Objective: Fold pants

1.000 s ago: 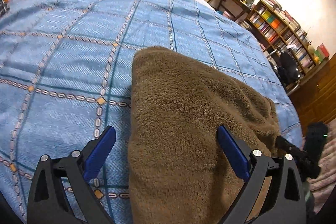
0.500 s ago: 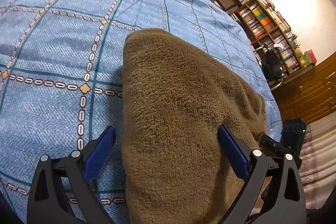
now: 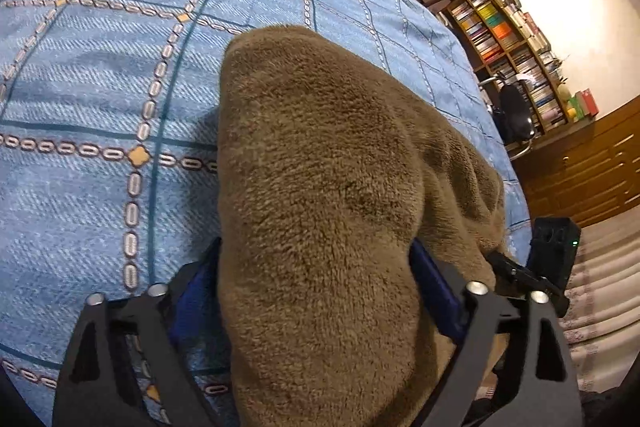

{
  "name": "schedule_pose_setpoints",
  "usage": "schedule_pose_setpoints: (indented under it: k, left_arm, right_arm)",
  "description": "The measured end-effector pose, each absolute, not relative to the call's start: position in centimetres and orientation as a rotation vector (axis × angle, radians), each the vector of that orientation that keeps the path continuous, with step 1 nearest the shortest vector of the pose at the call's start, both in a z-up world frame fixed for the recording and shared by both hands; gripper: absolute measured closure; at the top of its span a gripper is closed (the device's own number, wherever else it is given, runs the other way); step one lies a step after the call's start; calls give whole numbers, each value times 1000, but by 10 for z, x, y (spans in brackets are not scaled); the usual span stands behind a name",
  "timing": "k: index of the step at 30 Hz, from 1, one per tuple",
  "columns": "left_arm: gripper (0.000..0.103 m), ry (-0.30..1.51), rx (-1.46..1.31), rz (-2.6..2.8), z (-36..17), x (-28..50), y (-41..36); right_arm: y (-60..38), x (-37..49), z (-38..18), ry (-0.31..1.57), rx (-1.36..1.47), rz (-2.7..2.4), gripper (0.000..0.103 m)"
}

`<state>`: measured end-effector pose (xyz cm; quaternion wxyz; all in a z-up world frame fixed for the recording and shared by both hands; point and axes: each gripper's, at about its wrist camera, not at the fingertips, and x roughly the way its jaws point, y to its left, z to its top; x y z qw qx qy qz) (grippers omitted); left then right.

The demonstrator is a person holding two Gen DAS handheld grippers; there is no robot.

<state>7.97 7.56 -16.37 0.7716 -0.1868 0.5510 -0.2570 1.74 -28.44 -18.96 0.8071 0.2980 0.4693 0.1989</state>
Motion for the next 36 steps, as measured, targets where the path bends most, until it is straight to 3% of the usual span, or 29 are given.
schedule_pose_setpoints:
  k: [5,11,25,36]
  left_arm:
    - [36,1158,-374,-562,-157,74,73]
    - [44,1085,-209,-493,-134,58,52]
    - [46,955,-41,-435,-90,48,15]
    - [46,905,-8,-460,-71,86,-23]
  right_arm:
    - [-283,15,-186,994,631,434,36]
    - [-284,11,-180,976,618,430,45]
    - [-303,4,-154,899,635,410,48]
    - [-336,27,-133,834,633,356,48]
